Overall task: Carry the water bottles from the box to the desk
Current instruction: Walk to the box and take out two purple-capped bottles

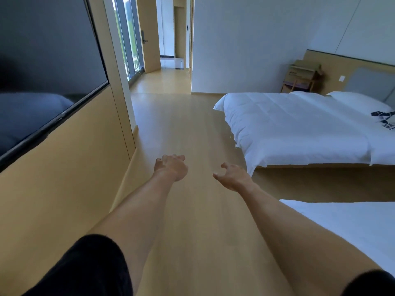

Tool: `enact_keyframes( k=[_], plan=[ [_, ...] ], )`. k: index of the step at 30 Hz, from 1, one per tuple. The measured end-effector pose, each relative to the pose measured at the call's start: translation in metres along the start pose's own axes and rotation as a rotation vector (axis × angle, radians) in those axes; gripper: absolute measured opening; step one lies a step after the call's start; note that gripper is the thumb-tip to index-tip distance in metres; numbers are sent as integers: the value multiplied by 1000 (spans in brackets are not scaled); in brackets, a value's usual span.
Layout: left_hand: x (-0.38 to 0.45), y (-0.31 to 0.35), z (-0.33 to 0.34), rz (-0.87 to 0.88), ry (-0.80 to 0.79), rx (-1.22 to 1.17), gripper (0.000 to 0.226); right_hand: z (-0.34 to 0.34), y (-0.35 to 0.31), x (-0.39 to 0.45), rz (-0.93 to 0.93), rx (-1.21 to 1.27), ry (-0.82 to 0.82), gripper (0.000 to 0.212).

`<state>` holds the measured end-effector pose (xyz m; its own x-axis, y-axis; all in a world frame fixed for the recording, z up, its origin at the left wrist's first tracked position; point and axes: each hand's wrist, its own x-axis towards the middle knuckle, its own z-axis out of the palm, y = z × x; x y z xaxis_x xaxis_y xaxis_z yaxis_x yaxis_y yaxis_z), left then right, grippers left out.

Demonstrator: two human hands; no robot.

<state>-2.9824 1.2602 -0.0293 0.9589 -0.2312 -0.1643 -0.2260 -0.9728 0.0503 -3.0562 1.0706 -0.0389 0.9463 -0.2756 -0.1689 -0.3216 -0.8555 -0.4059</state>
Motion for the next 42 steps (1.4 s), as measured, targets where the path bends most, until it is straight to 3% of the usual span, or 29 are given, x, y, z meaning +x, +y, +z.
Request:
enact_keyframes(
  k=[8, 20, 31, 42],
  plan=[
    [117, -19, -27, 29, -12, -41, 46, -14, -25, 111, 41, -31, 5, 63],
    [279, 16, -32, 64, -60, -42, 51, -29, -12, 283, 63, 15, -33, 66],
    [481, 73, -66, -9, -61, -109, 50, -74, 25, 501, 34, -29, -107, 69],
    [632, 91, -89, -19, -47, -91, 52, -103, 3, 664, -95, -108, -69, 70]
  ],
)
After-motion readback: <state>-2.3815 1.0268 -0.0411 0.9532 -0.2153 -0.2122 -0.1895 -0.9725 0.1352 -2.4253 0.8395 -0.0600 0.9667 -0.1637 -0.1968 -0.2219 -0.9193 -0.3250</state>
